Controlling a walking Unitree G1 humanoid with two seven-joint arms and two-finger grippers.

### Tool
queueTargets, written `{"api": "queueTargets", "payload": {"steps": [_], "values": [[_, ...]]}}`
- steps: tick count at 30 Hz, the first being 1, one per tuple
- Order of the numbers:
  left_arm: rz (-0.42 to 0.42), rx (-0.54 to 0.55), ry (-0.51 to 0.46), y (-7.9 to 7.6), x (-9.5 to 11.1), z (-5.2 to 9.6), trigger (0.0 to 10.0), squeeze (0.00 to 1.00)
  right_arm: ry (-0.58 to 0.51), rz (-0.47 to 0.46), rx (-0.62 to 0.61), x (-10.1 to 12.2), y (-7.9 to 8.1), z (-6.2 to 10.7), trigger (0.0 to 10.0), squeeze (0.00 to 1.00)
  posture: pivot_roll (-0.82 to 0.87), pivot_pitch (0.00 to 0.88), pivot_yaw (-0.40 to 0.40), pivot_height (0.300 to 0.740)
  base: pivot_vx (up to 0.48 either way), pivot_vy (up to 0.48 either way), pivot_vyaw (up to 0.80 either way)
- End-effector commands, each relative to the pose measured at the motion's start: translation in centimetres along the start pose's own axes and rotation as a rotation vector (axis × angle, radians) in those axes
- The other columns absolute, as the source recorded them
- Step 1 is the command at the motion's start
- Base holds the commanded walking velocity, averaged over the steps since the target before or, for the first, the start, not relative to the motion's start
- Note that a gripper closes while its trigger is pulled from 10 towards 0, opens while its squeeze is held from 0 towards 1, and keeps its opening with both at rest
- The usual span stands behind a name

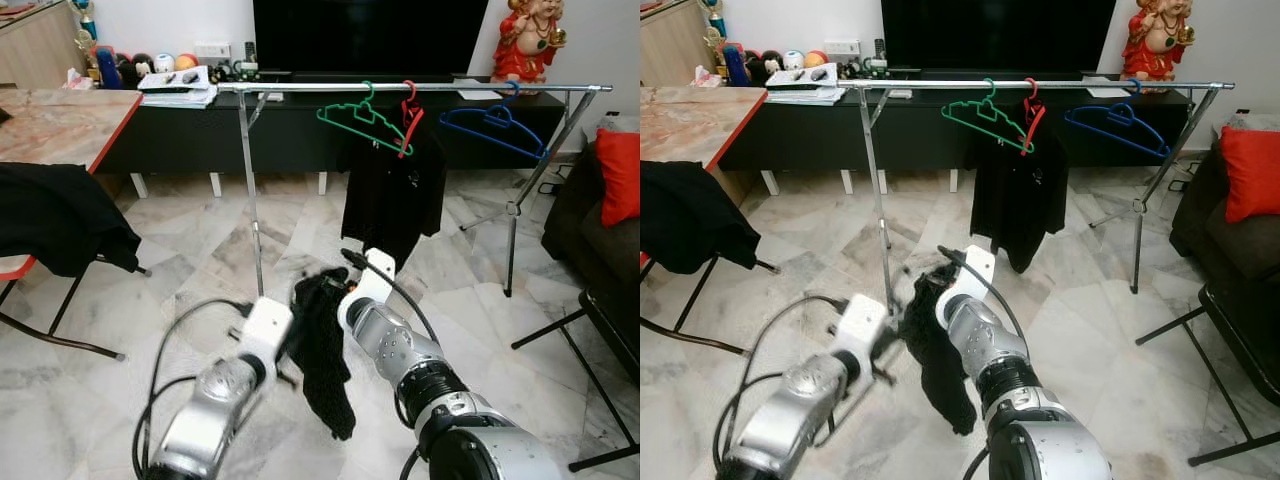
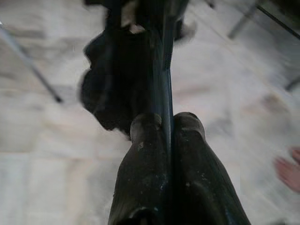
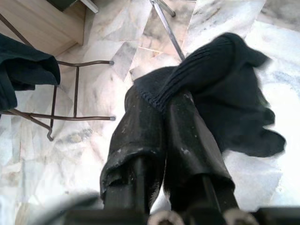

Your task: Hang hanger

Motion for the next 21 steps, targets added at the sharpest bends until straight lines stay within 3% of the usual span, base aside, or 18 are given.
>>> {"api": "queueTargets", "payload": {"steps": [1, 8, 11, 16, 19, 21], "values": [[-0.011, -0.038, -0.027, -0.7, 0.7, 0.0, 10.0, 0.0, -0.018, 0.007, 0.026, 0.4, 0.8, 0.0, 10.0, 0.0, 0.14, 0.045, -0.066, 0.74, 0.0, 0.0, 0.0], [0.013, 0.12, -0.111, 1.8, 2.5, -0.1, 10.0, 0.0, -0.008, 0.007, 0.037, 0.1, 1.2, 0.0, 10.0, 0.0, 0.13, 0.042, -0.067, 0.74, 0.0, 0.0, 0.0], [0.017, 0.14, -0.127, 2.2, 2.8, 0.0, 10.0, 0.0, 0.0, 0.004, 0.041, -0.2, 1.3, 0.0, 10.0, 0.0, 0.14, 0.041, -0.067, 0.74, 0.0, 0.0, 0.0], [0.094, 0.049, -0.187, 1.3, 3.5, 0.3, 10.0, 0.0, 0.017, 0.006, 0.047, -0.8, 1.4, 0.0, 10.0, 0.0, 0.14, 0.039, -0.068, 0.74, 0.0, 0.0, 0.0], [0.079, 0.015, -0.186, 0.8, 3.5, 0.4, 10.0, 0.0, 0.01, 0.023, 0.038, -0.5, 1.1, 0.0, 10.0, 0.0, 0.14, 0.038, -0.067, 0.74, 0.0, 0.0, 0.0], [0.026, -0.042, -0.153, 0.1, 2.8, 0.6, 10.0, 0.0, -0.024, 0.063, 0.02, 0.7, 0.6, 0.1, 10.0, 0.0, 0.14, 0.037, -0.067, 0.74, 0.0, 0.0, 0.0]]}}
Point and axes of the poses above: a point about 5 cm out from each wrist's last joint towards the gripper, its own z axis pointing back from the gripper into the wrist, its own x axis along the axis of the wrist's last joint, y = z × x, the point moved 2 cm from there along -z, pointing out of the wrist towards the gripper, and after that the axes turned 6 degrees about -z, right-handed, at the moved point
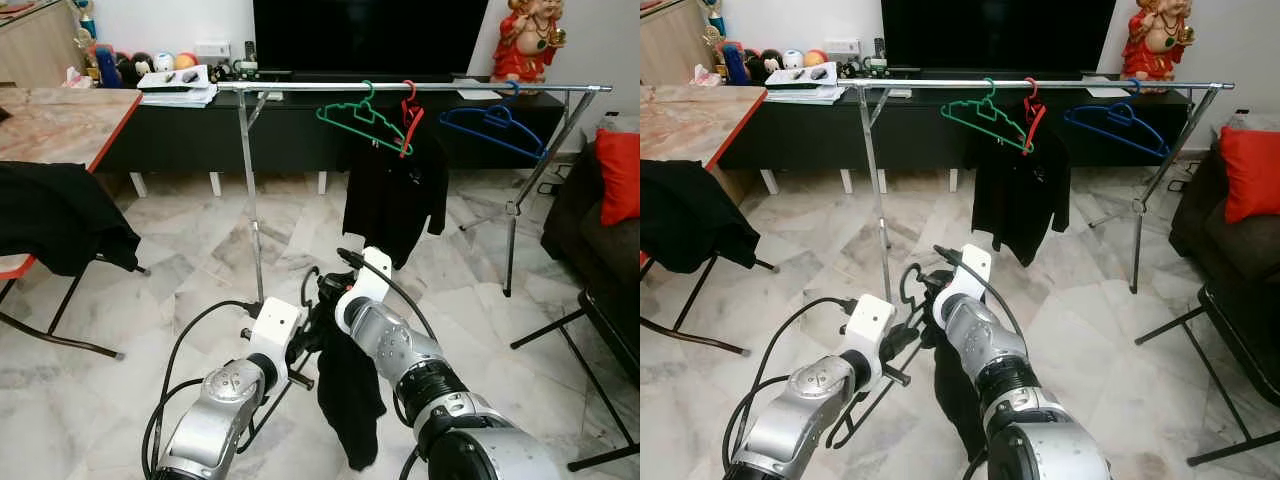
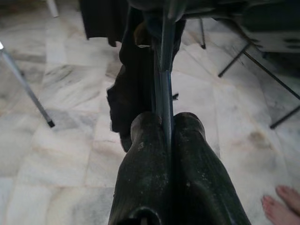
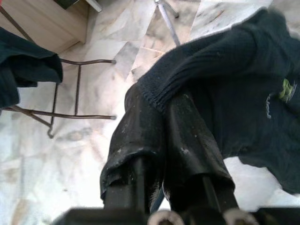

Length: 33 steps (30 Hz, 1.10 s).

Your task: Hang hanger

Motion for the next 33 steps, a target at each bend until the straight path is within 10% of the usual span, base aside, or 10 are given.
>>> {"api": "queueTargets", "payload": {"steps": [1, 33], "values": [[-0.033, -0.068, 0.005, -1.0, 0.0, 0.2, 10.0, 0.0, -0.038, 0.058, 0.007, 1.1, 0.2, 0.1, 10.0, 0.0, 0.14, 0.034, -0.068, 0.74, 0.0, 0.0, 0.0], [-0.174, -0.229, 0.053, -0.3, -1.6, 2.3, 10.0, 0.0, -0.12, 0.527, -0.014, 5.3, -1.9, 0.8, 10.0, 0.0, 0.14, 0.04, -0.074, 0.74, 0.0, 0.0, 0.0]]}}
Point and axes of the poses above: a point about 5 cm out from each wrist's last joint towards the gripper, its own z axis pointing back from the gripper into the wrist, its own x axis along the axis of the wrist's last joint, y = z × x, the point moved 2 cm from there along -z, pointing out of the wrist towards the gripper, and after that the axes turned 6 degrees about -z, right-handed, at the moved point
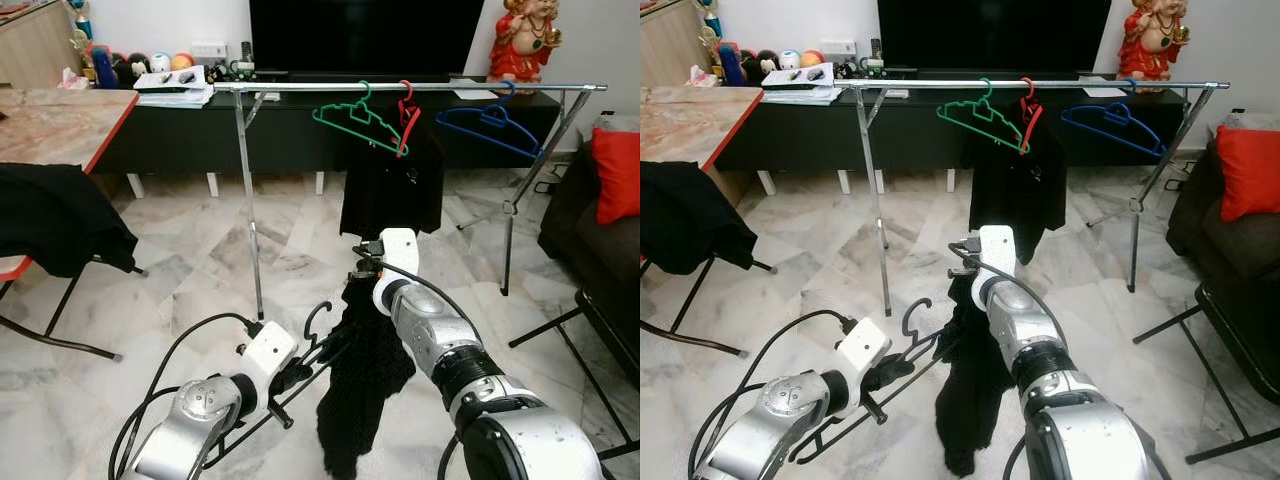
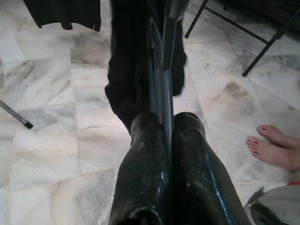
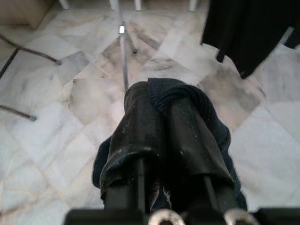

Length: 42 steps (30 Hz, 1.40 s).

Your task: Hang hanger

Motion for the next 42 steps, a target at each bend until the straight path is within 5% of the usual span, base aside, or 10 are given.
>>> {"api": "queueTargets", "payload": {"steps": [1, 7, 11, 17, 19, 29, 35, 42], "values": [[-0.031, -0.018, -0.021, -0.3, 0.5, 0.0, 10.0, 0.0, -0.029, 0.035, 0.028, 1.2, 0.4, -0.1, 10.0, 0.0, 0.14, 0.04, -0.074, 0.74, 0.0, 0.0, 0.0], [-0.035, 0.156, -0.049, 1.6, 1.3, -0.6, 10.0, 0.0, -0.009, 0.051, 0.094, 0.6, 1.5, -0.1, 10.0, 0.0, 0.14, 0.04, -0.076, 0.74, 0.0, 0.0, 0.0], [0.046, 0.263, -0.119, 2.8, 2.4, -0.7, 10.0, 0.0, 0.002, 0.02, 0.127, -0.2, 2.4, -0.2, 10.0, 0.0, 0.14, 0.039, -0.076, 0.74, 0.0, 0.0, 0.0], [0.054, 0.097, -0.195, 0.8, 3.3, -0.7, 10.0, 0.0, 0.023, 0.071, 0.215, -1.4, 3.8, 0.0, 10.0, 0.0, 0.13, 0.039, -0.072, 0.74, 0.0, 0.0, 0.0], [0.033, 0.021, -0.179, 0.1, 2.8, -0.4, 10.0, 0.0, 0.005, 0.158, 0.218, -1.3, 3.6, 0.0, 10.0, 0.0, 0.13, 0.039, -0.071, 0.74, 0.0, 0.0, 0.0], [-0.085, -0.006, -0.012, 0.9, -0.2, 0.6, 10.0, 0.0, -0.064, 0.316, 0.089, 1.4, 0.6, 0.2, 10.0, 0.0, 0.14, 0.03, -0.071, 0.74, 0.0, 0.0, 0.0], [-0.115, -0.028, 0.017, 0.6, -0.7, 0.7, 10.0, 0.0, -0.054, 0.366, 0.076, 1.5, -0.1, 0.3, 10.0, 0.0, 0.13, 0.026, -0.07, 0.74, 0.0, 0.0, 0.0], [-0.126, -0.053, 0.0, 0.3, -0.8, 0.9, 10.0, 0.0, -0.021, 0.526, 0.131, 0.9, -0.4, 0.5, 10.0, 0.0, 0.13, 0.027, -0.072, 0.74, 0.0, 0.0, 0.0]]}}
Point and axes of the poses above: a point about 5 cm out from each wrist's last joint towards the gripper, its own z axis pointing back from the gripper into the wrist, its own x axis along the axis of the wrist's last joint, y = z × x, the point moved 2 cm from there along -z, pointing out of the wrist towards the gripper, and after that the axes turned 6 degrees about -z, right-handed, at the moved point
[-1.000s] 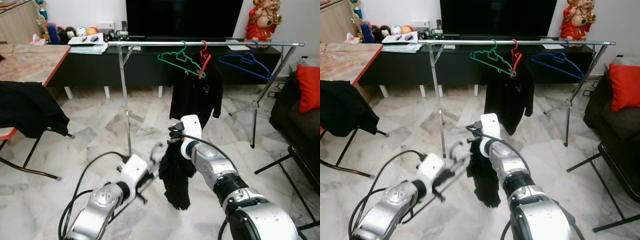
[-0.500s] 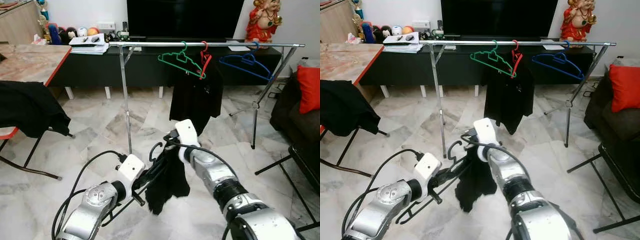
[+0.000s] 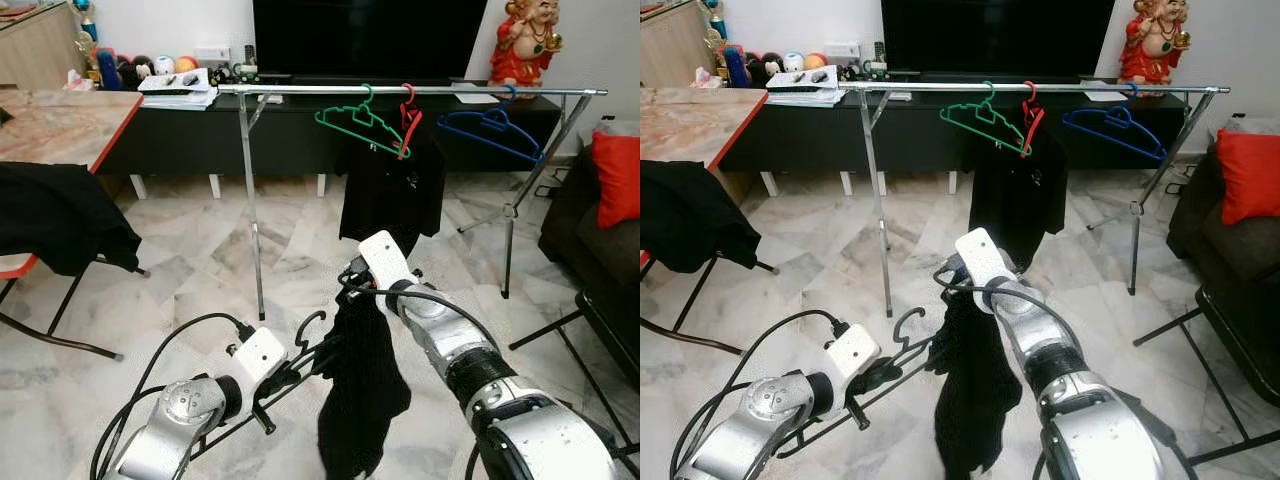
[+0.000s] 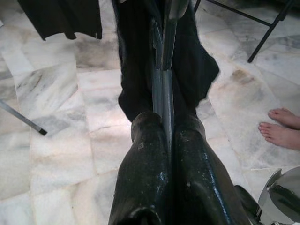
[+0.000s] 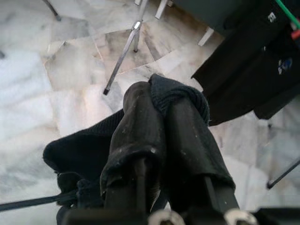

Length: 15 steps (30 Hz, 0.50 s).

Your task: Hang hanger

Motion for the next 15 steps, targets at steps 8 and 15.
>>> {"api": "queueTargets", "payload": {"steps": [8, 15], "values": [[-0.02, -0.027, -0.052, -0.4, 0.6, -0.1, 10.0, 0.0, -0.045, 0.18, 0.182, 0.5, 1.3, 0.2, 10.0, 0.0, 0.13, 0.034, -0.075, 0.74, 0.0, 0.0, 0.0], [-0.028, -0.045, -0.073, -0.6, 0.8, 0.0, 10.0, 0.0, -0.051, 0.297, 0.287, 0.0, 1.8, 0.7, 10.0, 0.0, 0.14, 0.037, -0.075, 0.74, 0.0, 0.0, 0.0]]}}
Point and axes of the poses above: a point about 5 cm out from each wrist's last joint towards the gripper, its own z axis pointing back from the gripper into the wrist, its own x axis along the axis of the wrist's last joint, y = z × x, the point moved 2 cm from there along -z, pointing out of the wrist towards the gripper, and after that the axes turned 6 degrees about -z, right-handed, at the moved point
